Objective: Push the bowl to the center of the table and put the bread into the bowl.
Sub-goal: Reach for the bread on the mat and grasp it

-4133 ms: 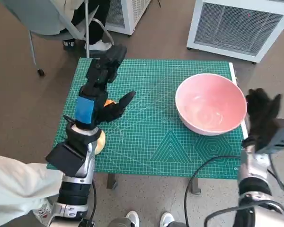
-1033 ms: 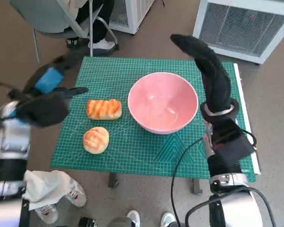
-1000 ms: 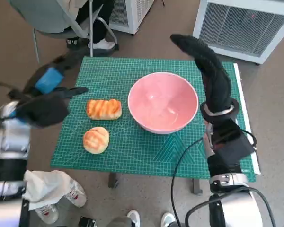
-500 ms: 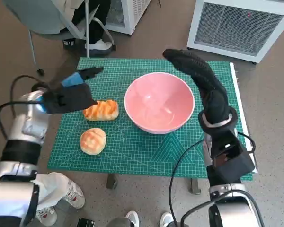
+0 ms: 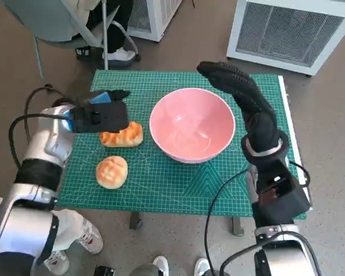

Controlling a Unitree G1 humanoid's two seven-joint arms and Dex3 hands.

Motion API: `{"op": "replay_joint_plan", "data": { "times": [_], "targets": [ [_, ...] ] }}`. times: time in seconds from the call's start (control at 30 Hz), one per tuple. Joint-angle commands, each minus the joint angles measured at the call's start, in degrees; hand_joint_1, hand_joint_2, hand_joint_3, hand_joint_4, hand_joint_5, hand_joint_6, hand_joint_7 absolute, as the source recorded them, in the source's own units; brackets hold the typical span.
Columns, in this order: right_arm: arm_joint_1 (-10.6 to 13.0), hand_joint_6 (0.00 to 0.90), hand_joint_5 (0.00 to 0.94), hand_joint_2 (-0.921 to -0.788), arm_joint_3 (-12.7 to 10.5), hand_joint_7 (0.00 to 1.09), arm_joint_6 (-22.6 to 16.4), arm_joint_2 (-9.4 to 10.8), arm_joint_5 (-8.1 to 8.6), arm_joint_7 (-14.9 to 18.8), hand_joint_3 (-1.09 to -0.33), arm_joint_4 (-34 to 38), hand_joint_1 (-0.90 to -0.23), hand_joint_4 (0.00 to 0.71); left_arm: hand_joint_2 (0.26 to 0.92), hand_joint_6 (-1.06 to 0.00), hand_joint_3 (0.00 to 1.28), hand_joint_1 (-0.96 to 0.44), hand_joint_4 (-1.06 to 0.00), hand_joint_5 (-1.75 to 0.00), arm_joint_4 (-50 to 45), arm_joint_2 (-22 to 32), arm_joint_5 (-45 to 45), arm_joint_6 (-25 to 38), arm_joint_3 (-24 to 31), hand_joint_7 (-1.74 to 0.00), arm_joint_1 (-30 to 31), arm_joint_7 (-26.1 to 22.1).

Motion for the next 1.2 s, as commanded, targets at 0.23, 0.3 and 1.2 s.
{"op": "replay_joint_plan", "data": {
  "times": [0.23, 0.3, 1.2],
  "targets": [
    [1.79, -0.001, 0.055, -0.921, 0.04, 0.8, 0.51, -0.01, 0.23, -0.01, -0.892, 0.07, -0.616, 0.313, 0.741, -0.18, 0.0, -0.05, 0.0, 0.0, 4.97, -2.32, 0.86, -0.91, -1.65, 0.0, -1.67, 1.06],
    [1.78, -0.001, 0.056, -0.921, 0.0, 0.8, 0.55, -0.01, 0.19, -0.06, -0.892, 0.15, -0.615, 0.312, 0.741, -0.18, 0.0, -0.05, 0.0, 0.0, 5.71, -2.6, 0.93, -1.16, -1.87, 0.0, -1.79, 1.38],
    [3.02, -0.001, 0.077, -0.921, -0.23, 0.8, 2.42, 0.05, 0.3, -0.29, -0.907, -1.76, -0.597, 0.299, 0.817, -0.36, 0.02, -0.15, -0.26, -0.04, 14.64, -7.58, 3.29, -2.45, -5.17, -0.07, 0.91, 13.19]
  ]
}}
